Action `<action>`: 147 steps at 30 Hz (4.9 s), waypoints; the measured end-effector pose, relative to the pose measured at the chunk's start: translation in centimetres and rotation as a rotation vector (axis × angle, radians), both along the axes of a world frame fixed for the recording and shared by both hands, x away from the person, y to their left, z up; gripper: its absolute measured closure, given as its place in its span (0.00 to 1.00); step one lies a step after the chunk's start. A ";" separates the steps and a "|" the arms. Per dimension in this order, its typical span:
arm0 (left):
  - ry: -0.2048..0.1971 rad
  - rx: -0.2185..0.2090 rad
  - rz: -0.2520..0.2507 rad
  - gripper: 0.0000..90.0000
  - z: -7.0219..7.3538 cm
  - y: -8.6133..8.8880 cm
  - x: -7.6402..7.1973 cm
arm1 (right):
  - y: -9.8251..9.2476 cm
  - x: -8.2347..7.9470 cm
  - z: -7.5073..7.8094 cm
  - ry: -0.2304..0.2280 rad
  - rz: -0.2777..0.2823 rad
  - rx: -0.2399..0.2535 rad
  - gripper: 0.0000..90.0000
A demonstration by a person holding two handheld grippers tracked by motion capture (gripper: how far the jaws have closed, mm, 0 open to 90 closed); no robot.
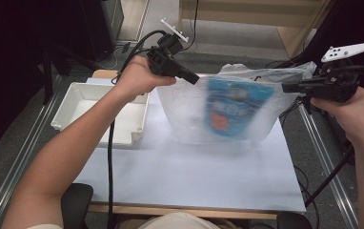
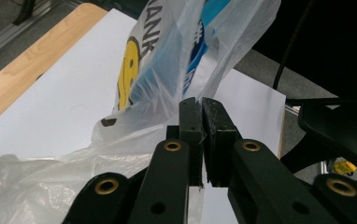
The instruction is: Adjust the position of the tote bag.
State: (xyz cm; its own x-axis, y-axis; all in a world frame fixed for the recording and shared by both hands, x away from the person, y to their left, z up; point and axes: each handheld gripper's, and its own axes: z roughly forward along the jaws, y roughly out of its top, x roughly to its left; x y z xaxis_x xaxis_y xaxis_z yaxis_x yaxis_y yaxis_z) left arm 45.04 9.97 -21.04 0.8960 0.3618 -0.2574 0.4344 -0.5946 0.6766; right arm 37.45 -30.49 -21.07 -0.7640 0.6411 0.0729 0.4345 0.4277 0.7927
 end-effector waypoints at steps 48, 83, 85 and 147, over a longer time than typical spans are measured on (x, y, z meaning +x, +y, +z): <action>0.010 -0.069 0.038 0.86 -1.5 2.8 -4.3 | 0.7 -6.4 -4.9 0.033 0.006 0.043 0.86; 0.010 -0.022 0.070 0.52 0.2 -1.1 2.5 | -0.7 4.1 1.8 -0.025 -0.086 -0.017 0.53; 0.024 -0.043 0.068 0.52 -0.4 -1.2 2.5 | -0.8 4.3 1.5 -0.017 -0.091 -0.023 0.53; 0.002 -0.028 0.081 0.96 -3.9 2.9 -3.3 | -0.4 -4.9 -5.1 -0.011 -0.060 0.014 0.92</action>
